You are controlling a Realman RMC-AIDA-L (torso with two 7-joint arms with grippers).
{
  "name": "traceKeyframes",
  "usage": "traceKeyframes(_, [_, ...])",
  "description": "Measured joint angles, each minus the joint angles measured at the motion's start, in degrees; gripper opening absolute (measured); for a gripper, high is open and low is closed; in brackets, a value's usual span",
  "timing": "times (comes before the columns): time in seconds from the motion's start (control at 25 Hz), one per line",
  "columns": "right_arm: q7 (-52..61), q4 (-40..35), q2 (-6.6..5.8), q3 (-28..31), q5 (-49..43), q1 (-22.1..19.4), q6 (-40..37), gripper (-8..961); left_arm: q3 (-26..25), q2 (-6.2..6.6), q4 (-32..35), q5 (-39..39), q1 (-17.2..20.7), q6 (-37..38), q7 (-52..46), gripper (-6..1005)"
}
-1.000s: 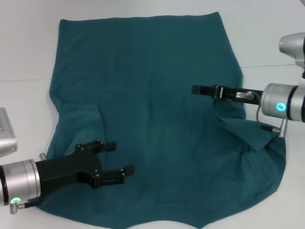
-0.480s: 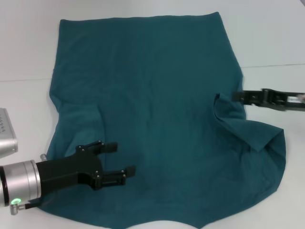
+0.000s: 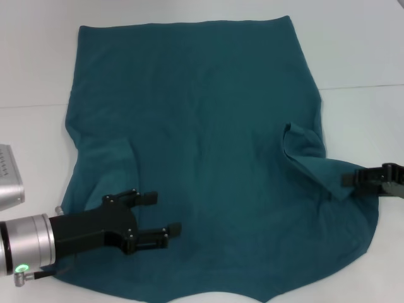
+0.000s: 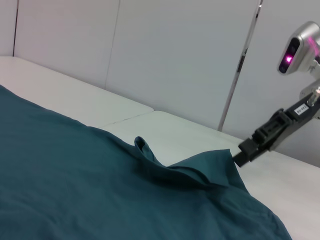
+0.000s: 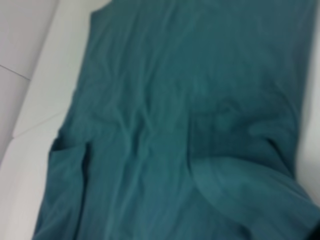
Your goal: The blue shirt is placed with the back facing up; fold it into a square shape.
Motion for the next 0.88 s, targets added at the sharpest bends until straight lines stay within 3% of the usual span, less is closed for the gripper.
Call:
traceKeyframes(0.4, [0.49,0.14,0.11,2.07,-3.61,-0.91,1.76,559,0.0,0.0,0.01,0.11,-0.14,0.03,-0.01,908])
traceKeyframes(0.88, [-1.47,0.64,2.85,2.01,-3.75,-0.66,6.69,559,0.0,0.0,0.01,0.18,-0.15,0.03,0.11,907])
